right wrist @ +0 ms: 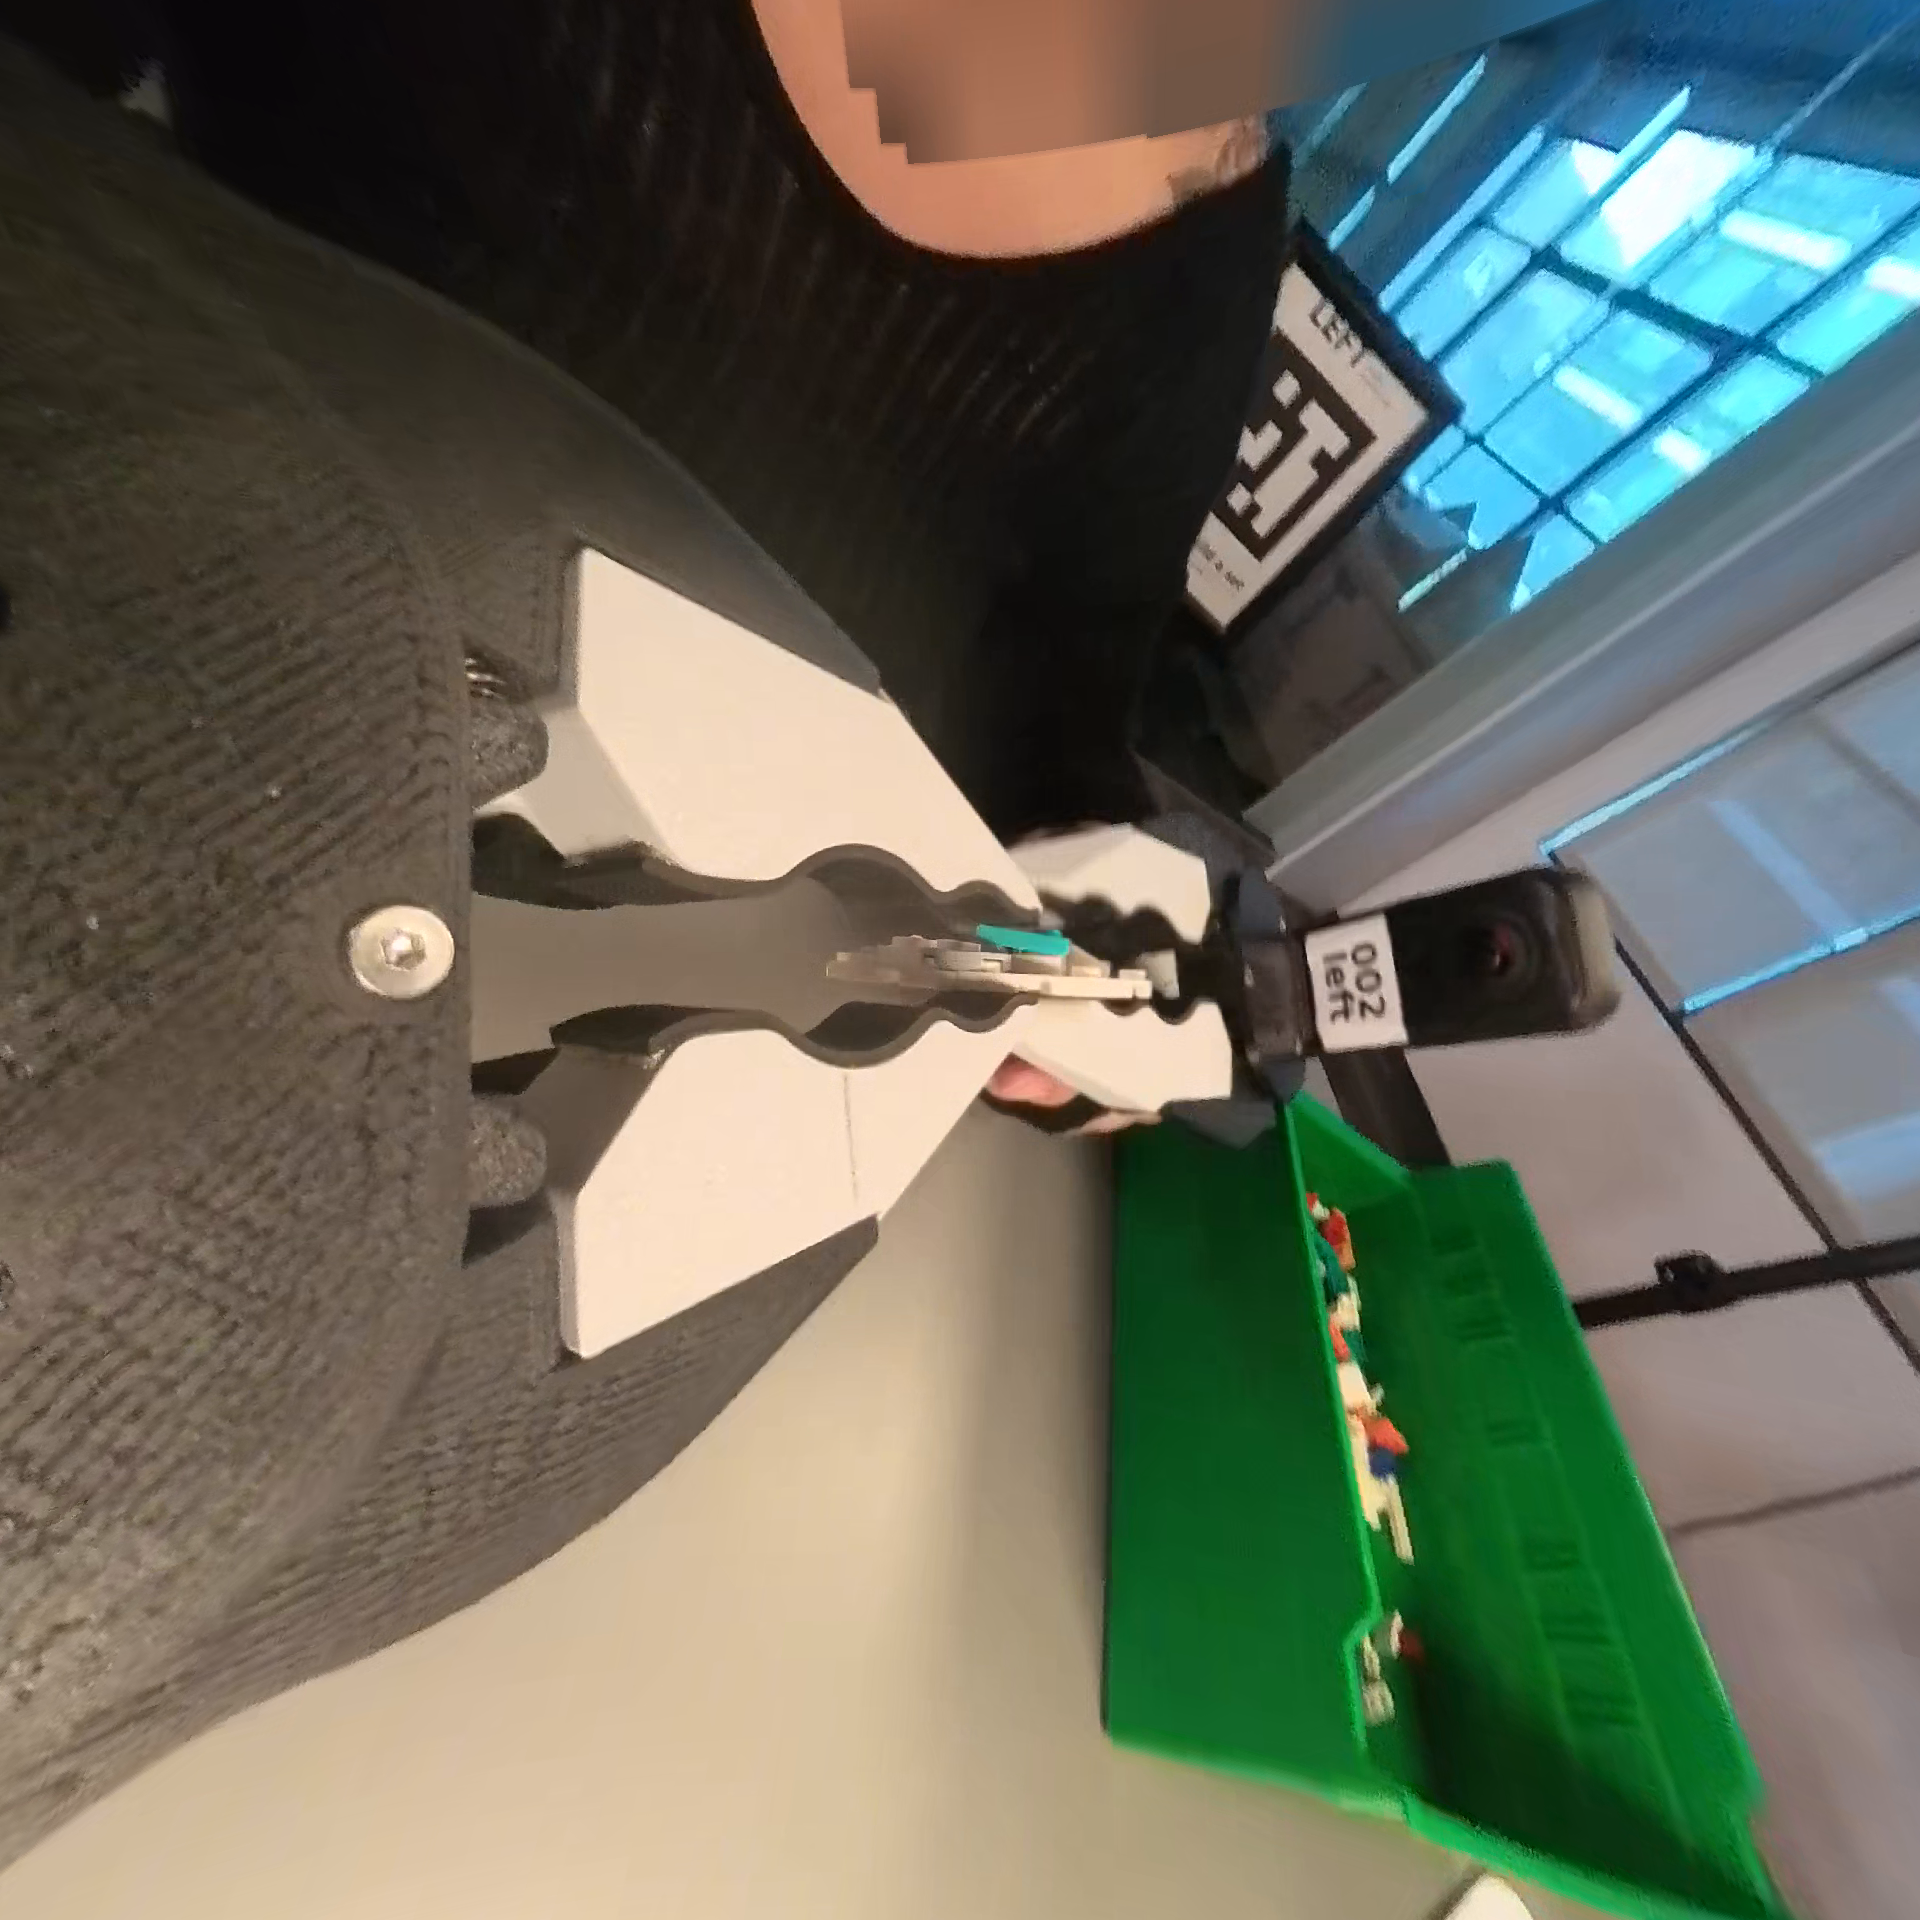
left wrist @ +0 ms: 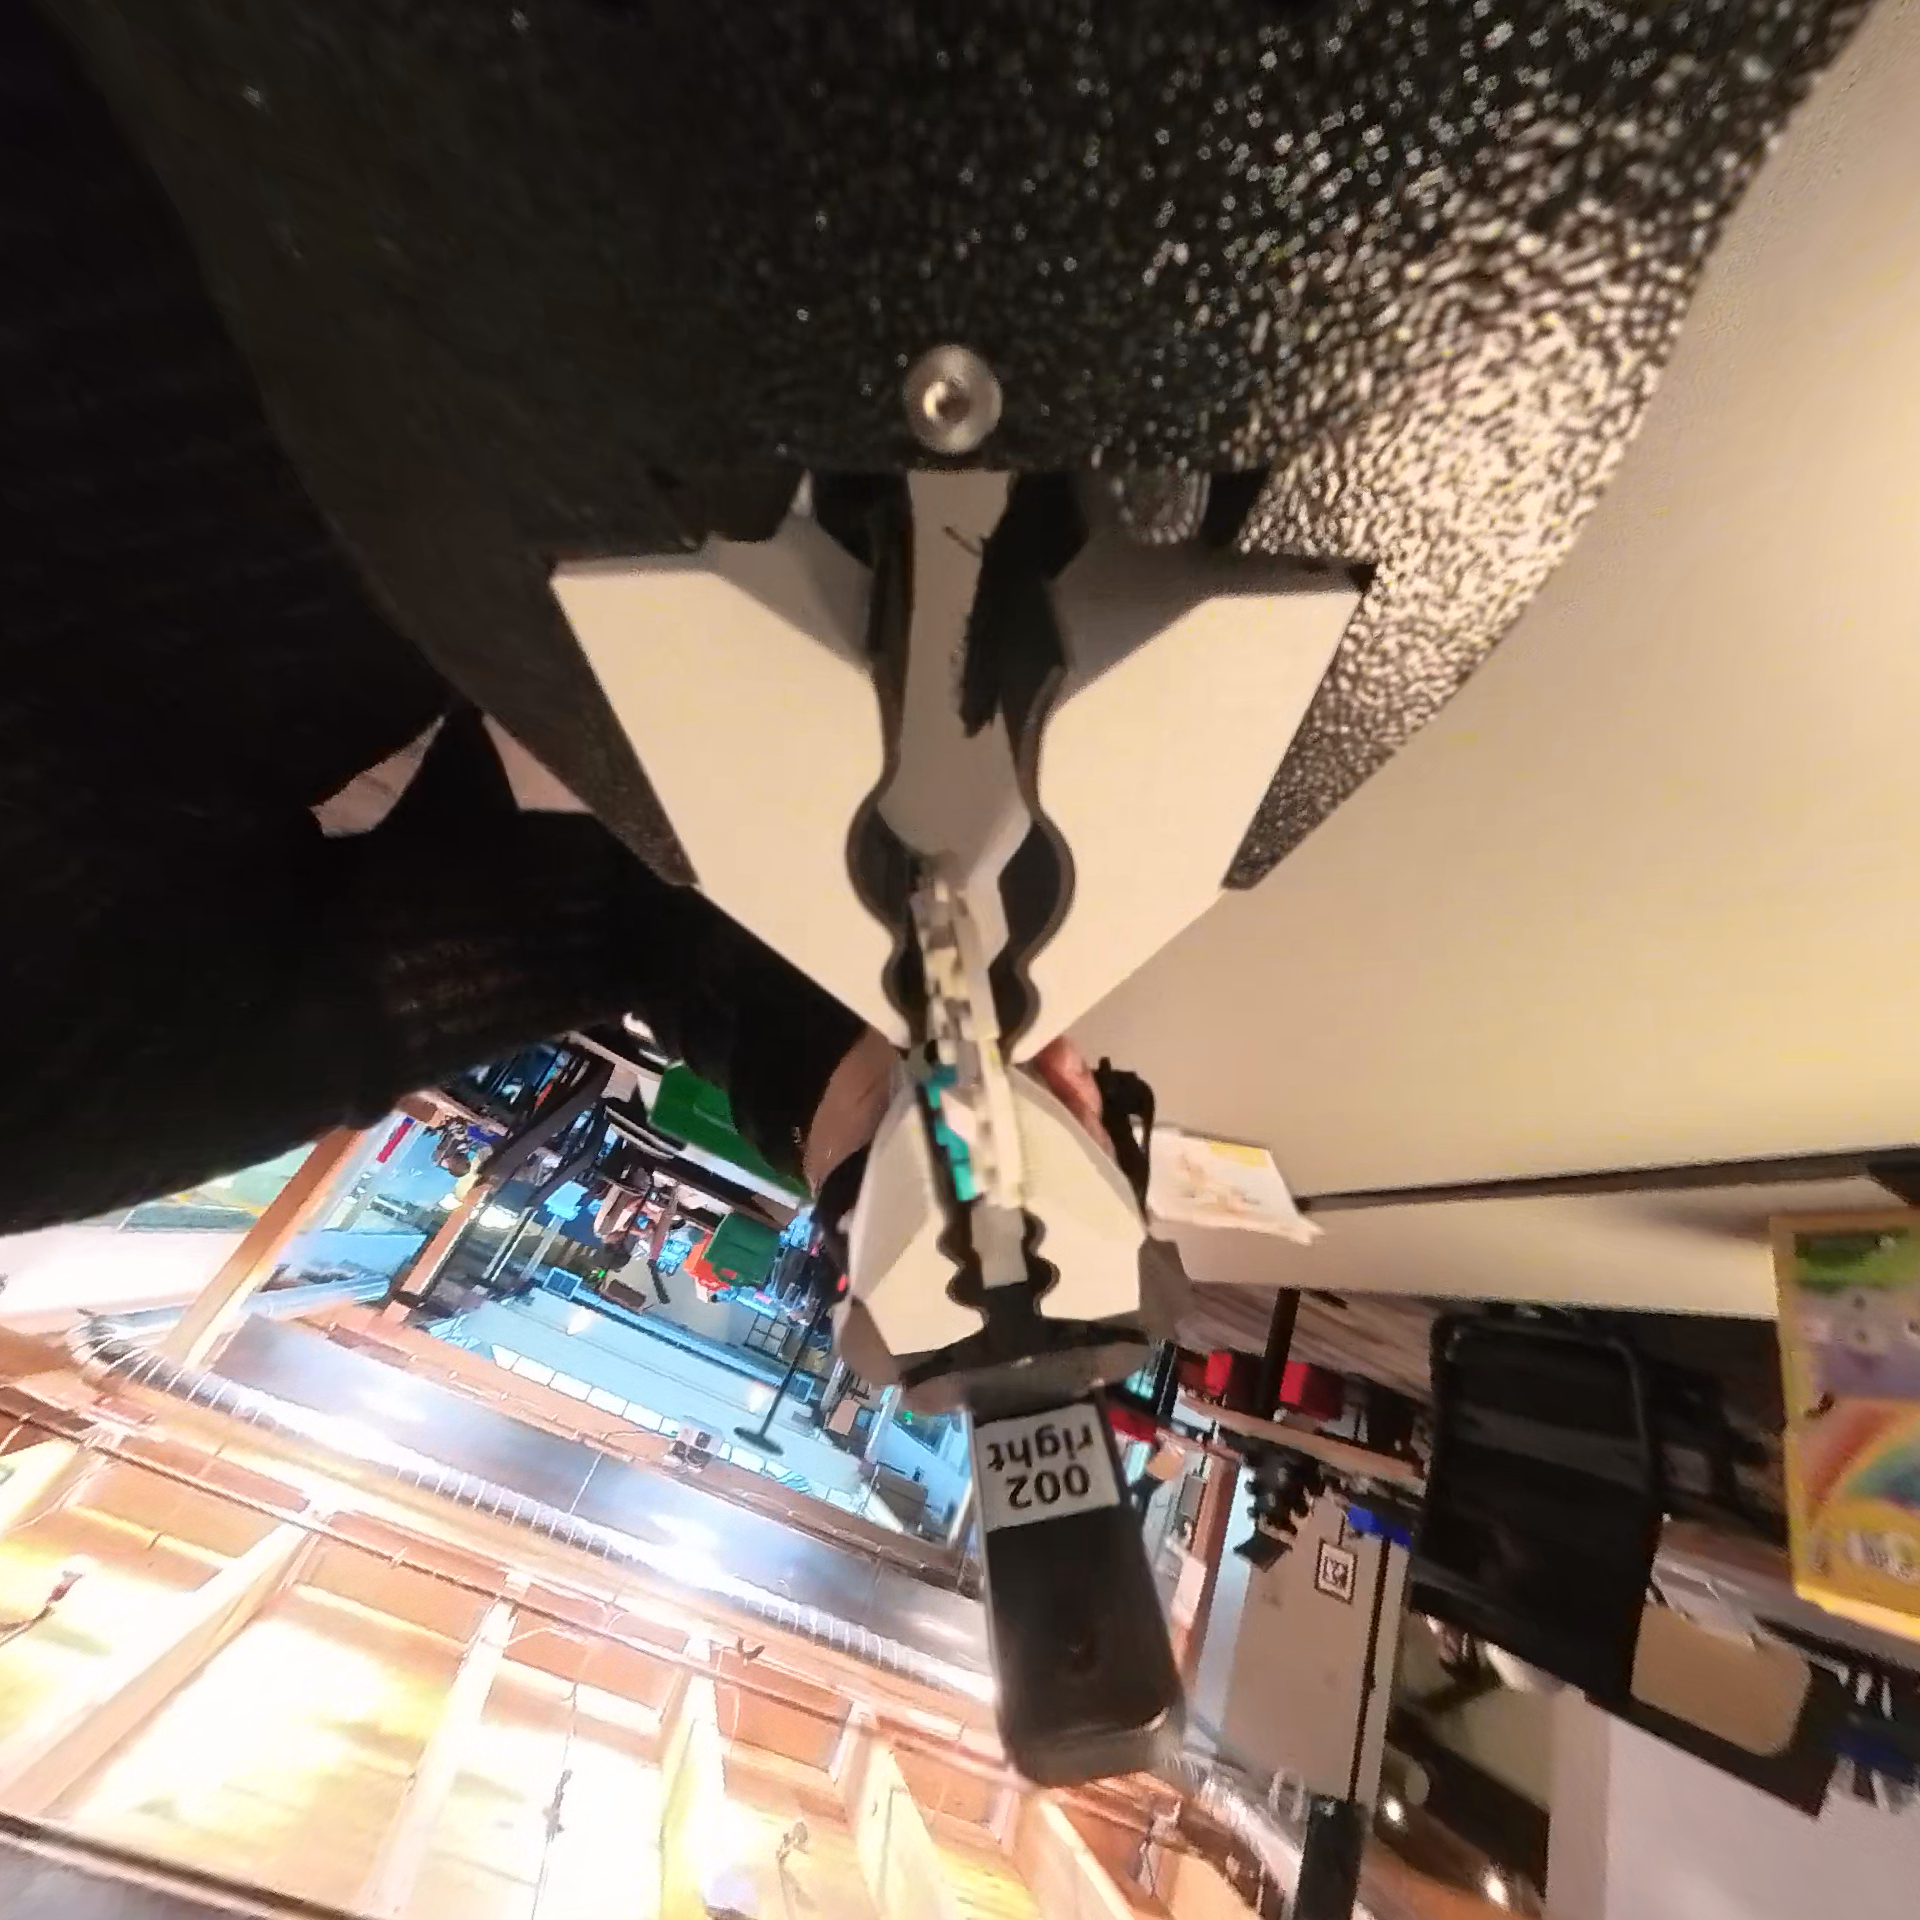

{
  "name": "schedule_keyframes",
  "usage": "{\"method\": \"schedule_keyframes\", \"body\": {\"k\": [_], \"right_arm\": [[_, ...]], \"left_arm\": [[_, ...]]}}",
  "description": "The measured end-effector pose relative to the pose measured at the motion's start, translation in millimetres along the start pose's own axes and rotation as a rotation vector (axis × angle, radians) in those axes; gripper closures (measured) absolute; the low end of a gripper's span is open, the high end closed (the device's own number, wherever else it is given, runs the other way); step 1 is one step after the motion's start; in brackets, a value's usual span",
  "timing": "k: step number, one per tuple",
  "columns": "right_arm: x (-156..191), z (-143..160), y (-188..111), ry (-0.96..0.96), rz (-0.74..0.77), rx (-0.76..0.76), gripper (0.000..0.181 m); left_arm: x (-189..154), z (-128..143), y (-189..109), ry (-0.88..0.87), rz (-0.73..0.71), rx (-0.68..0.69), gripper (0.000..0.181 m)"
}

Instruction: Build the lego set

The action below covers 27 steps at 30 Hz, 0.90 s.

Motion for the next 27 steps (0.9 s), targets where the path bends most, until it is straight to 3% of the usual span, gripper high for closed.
{"method": "schedule_keyframes", "body": {"k": [4,6,8,12,17,21,27], "right_arm": [[-14,11,6,-0.068,0.024,0.005,0.169],[-23,19,2,-0.197,0.159,-0.037,0.145],[-26,28,-6,-0.392,0.303,-0.106,0.127],[-7,56,-16,-0.856,0.462,-0.257,0.123],[-13,77,-5,-1.269,0.890,-0.134,0.095],[-12,77,13,-1.598,1.190,-0.016,0.096],[-12,77,10,-1.706,1.343,0.022,0.119]], "left_arm": [[13,8,-4,-0.105,-0.030,0.082,0.175],[20,8,-7,-0.159,-0.059,0.067,0.175],[23,10,-7,-0.164,-0.096,0.065,0.175],[27,11,-6,-0.215,-0.146,0.015,0.175],[29,10,-6,-0.342,-0.215,-0.149,0.175],[17,15,4,-0.446,-0.238,-0.254,0.175],[10,33,23,-0.546,-0.150,-0.179,0.175]]}}
Point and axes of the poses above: each gripper's, where its closed fingertips meet, y out along the fingers, z out of its underside, x = y × z across the jaws, the point moved 8 cm from there along -y, back along the fingers, and after that the axes turned 5 degrees about x, right-handed, at the moved point
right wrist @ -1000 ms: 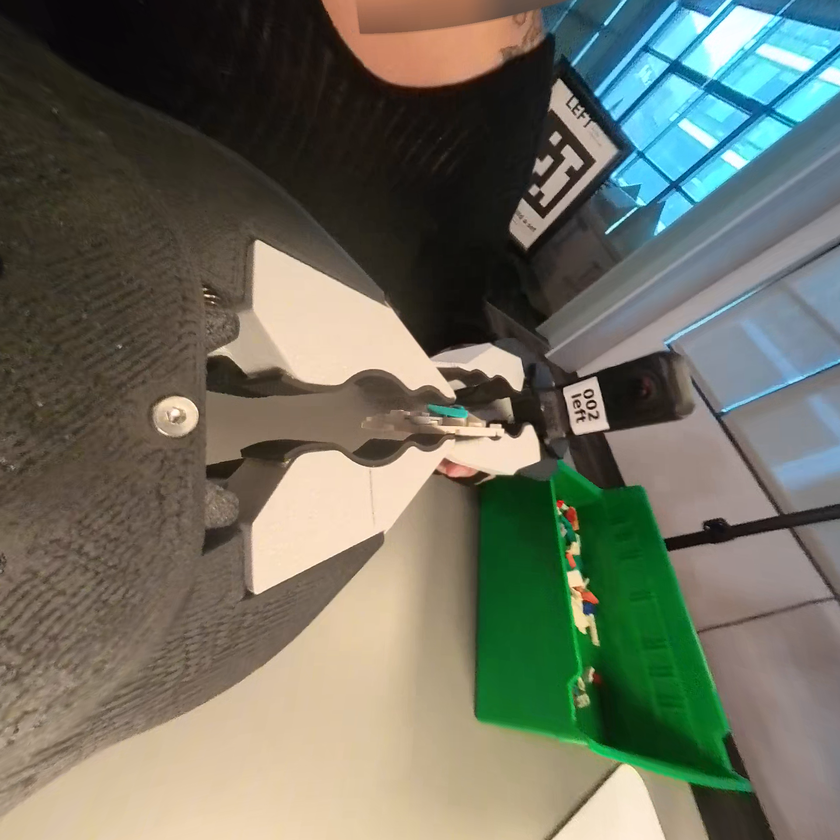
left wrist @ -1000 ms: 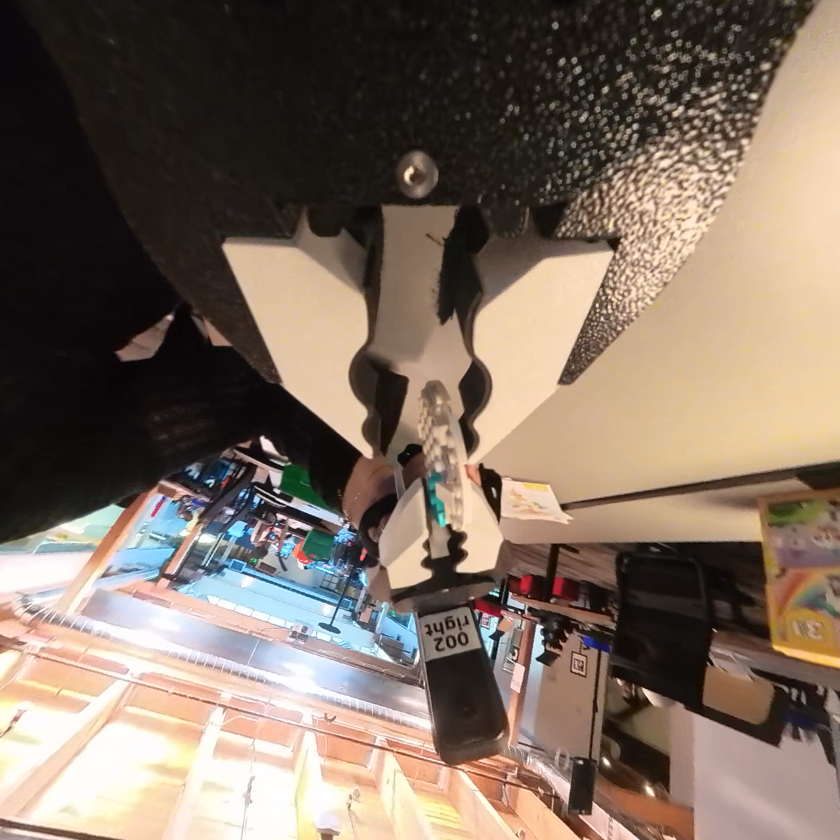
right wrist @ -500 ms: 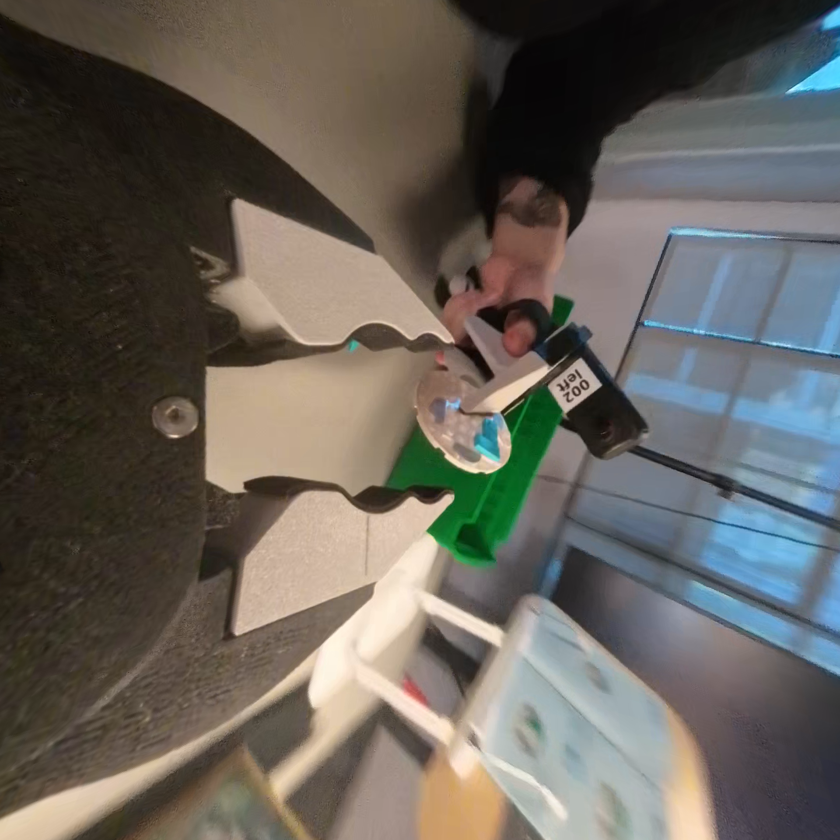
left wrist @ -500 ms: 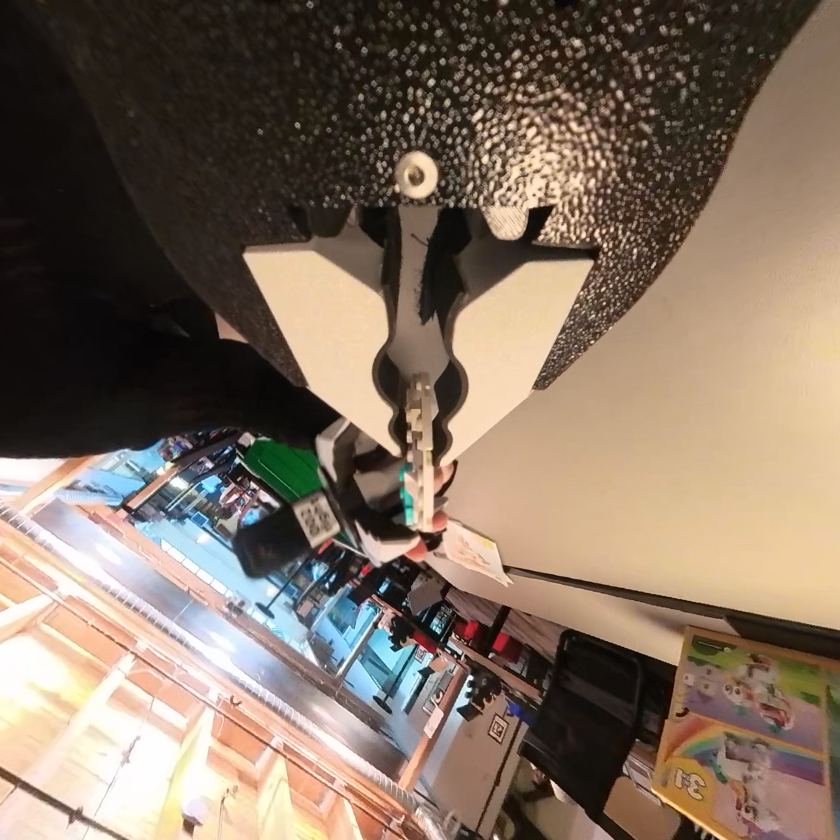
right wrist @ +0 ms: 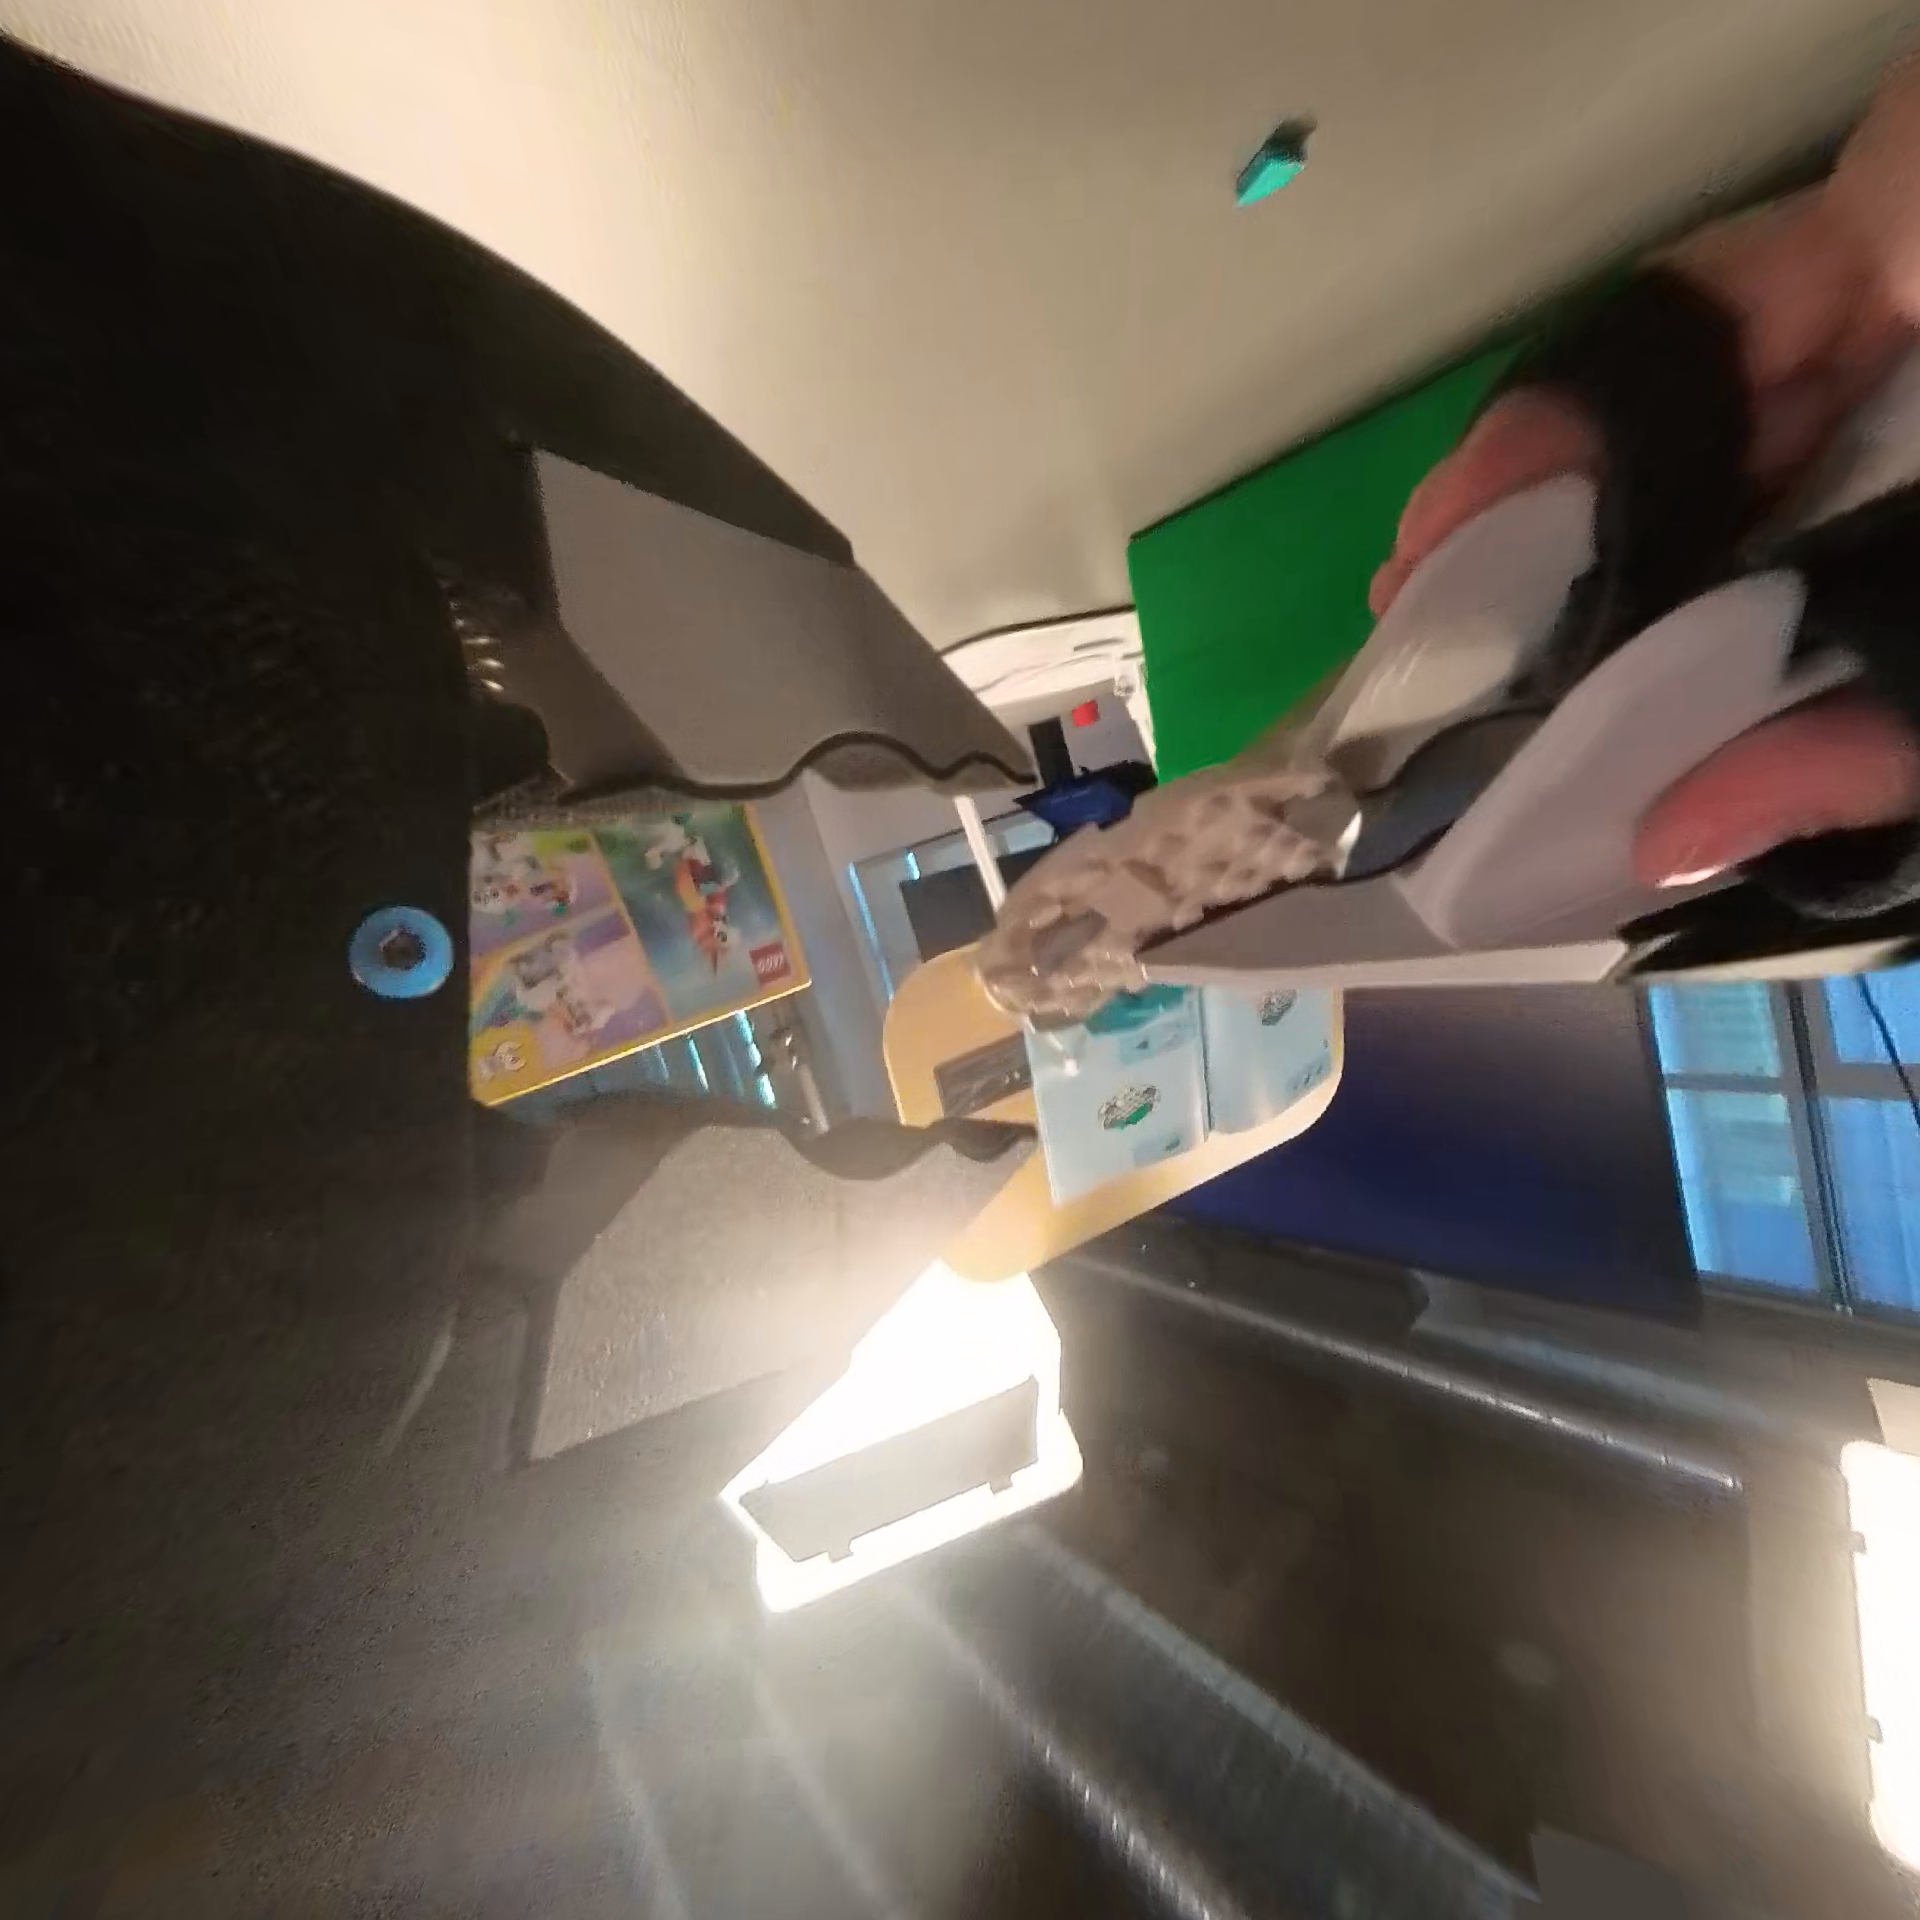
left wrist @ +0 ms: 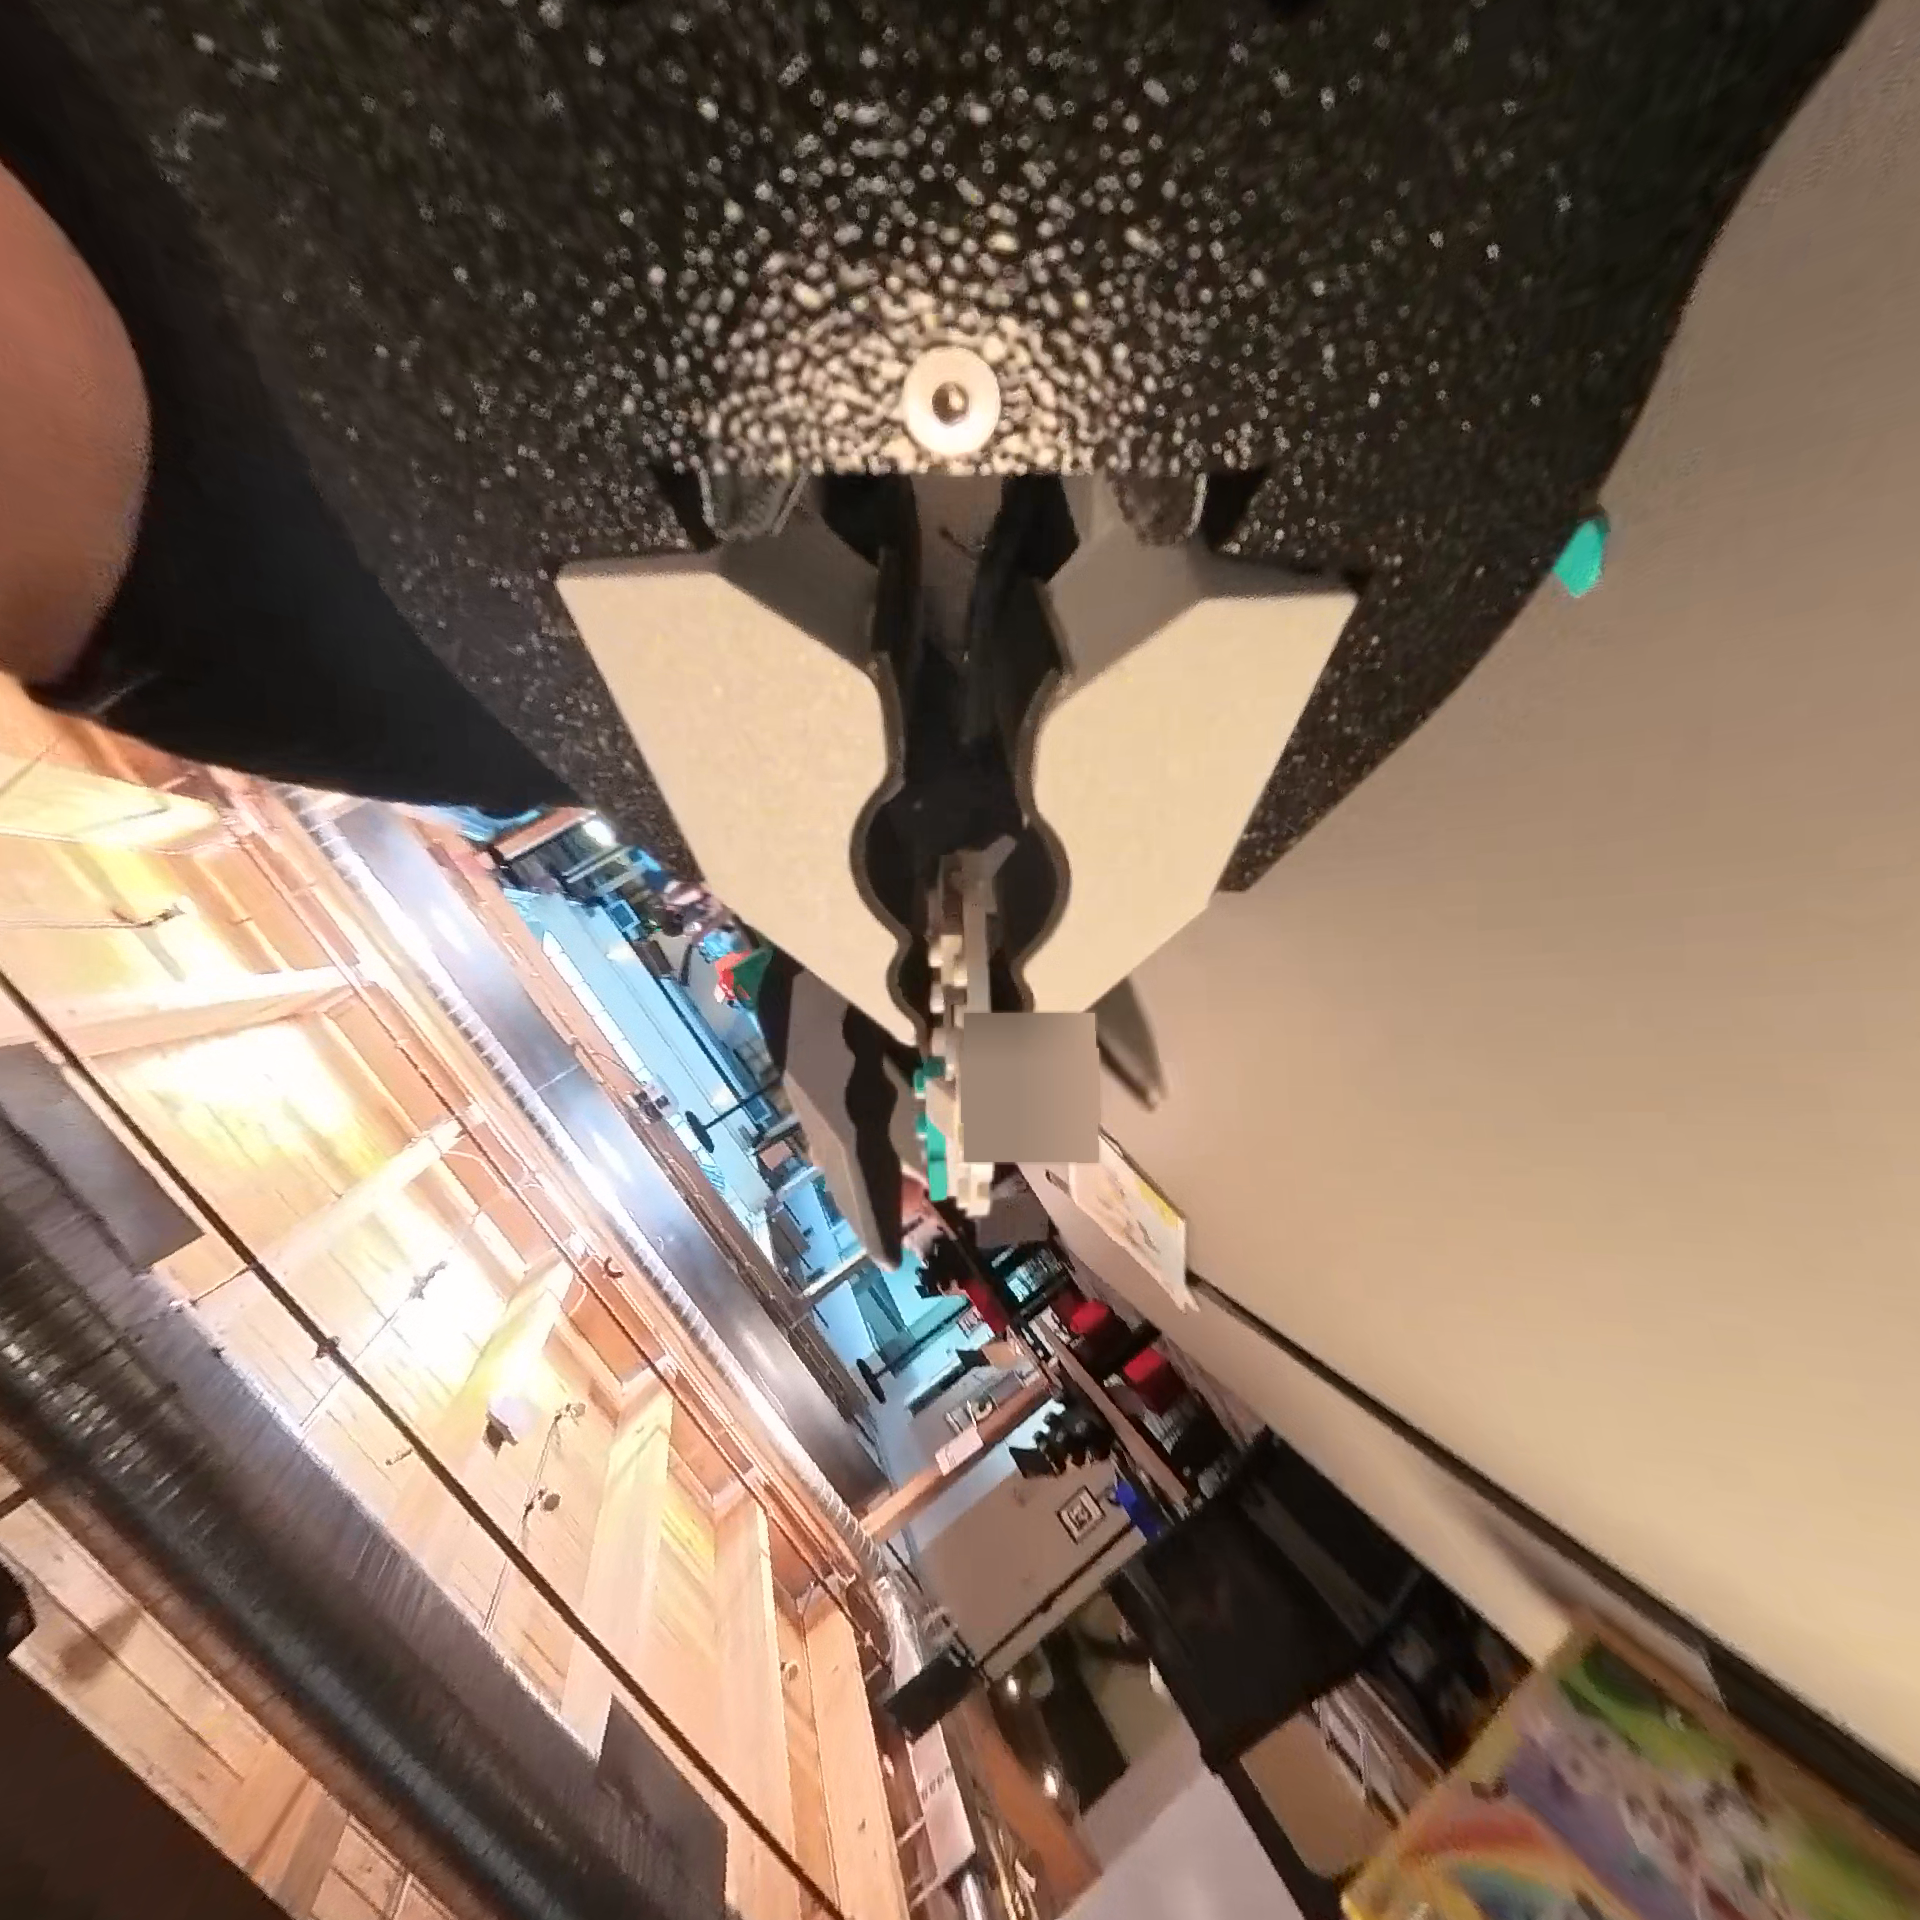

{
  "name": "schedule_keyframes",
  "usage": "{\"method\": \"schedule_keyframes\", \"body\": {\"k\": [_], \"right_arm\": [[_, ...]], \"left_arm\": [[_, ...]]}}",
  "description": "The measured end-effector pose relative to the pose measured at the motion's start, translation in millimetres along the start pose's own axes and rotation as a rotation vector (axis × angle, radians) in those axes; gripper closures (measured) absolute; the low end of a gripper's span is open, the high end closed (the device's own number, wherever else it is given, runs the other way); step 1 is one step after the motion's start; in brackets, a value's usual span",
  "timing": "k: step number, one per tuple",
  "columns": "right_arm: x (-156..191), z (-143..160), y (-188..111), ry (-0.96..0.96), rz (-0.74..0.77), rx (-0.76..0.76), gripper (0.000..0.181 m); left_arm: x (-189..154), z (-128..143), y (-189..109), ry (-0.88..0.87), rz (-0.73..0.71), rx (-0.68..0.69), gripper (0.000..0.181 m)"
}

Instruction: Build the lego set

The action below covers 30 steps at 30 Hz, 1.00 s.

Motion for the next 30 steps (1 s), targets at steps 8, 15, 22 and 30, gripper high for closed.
{"method": "schedule_keyframes", "body": {"k": [8,15,22,30], "right_arm": [[4,-1,-4,-0.048,-0.022,-0.014,0.171],[0,12,-3,0.077,-0.079,0.043,0.171],[5,17,-1,0.114,-0.149,0.074,0.171],[11,15,-2,0.102,-0.202,0.077,0.170]], "left_arm": [[6,8,5,-0.056,0.028,0.038,0.174],[-12,4,3,0.496,-0.136,0.148,0.126],[-10,18,7,1.629,-0.670,0.265,0.108],[-6,38,13,2.211,-0.867,0.381,0.146]]}}
Point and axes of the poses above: each gripper's, where its closed fingertips meet, y out along the fingers, z out of its underside, x = y × z across the jaws, the point moved 8 cm from there along -y, back along the fingers, and after that the axes turned 5 degrees about x, right-handed, at the moved point
